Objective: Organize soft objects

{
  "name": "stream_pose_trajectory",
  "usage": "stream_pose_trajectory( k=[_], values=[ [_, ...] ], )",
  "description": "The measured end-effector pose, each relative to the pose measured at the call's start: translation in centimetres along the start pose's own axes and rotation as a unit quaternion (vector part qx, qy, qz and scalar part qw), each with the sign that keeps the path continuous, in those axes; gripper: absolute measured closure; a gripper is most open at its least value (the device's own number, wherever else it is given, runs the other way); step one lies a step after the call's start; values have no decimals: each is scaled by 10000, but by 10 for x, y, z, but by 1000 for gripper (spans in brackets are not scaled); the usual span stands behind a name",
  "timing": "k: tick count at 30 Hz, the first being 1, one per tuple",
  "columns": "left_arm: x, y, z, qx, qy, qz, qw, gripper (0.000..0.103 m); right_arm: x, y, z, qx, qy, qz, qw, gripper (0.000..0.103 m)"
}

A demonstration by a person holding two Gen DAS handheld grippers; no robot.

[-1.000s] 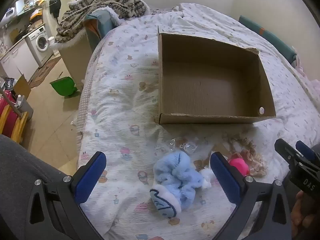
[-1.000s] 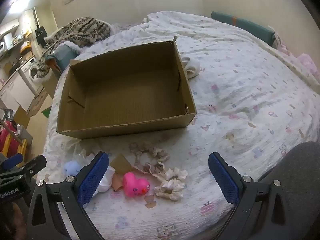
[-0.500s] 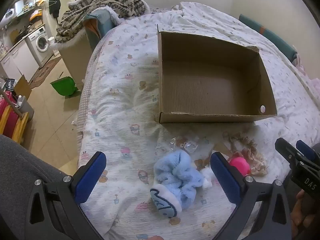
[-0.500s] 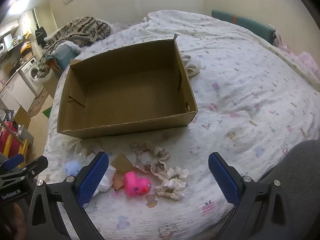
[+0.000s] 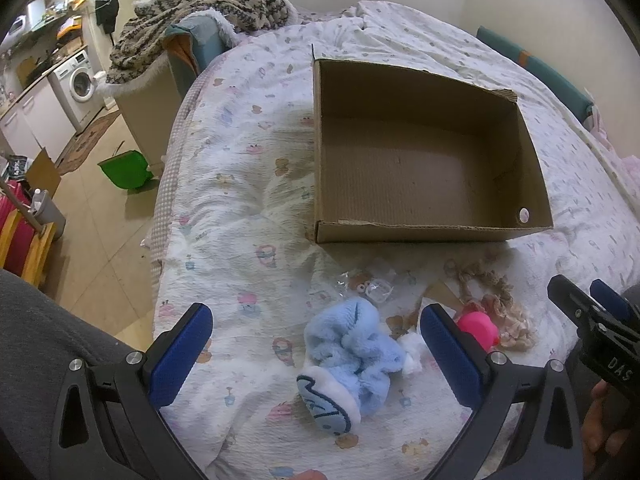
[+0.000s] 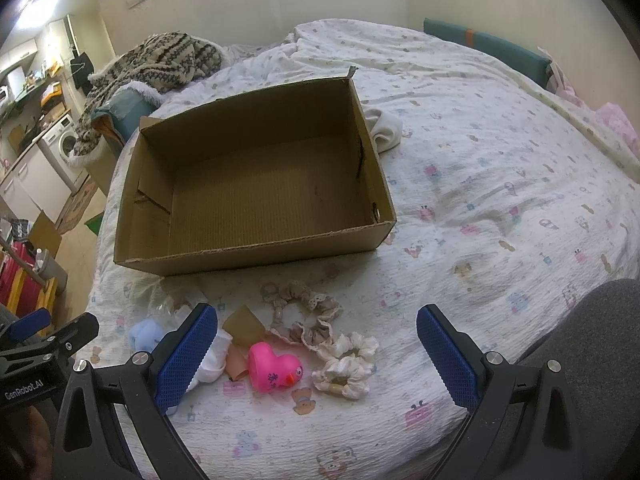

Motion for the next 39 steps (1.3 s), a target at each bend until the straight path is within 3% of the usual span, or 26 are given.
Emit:
stream_pose_trajectory(
  k=[39],
  values=[
    [0,-3,2,-28,67,39,10000,0,-2,0,2,-14,24,-10,10000,0]
  ],
)
Point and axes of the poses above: each gripper's, at about its wrist camera, not at the fingertips, and x roughly against the way its jaws point, y to its left, z to its underside, the point moved 6 cm from there along -x, roughly the way its jaws point, and after that the axes turned 11 degrees about -z, right-handed, at the moved point
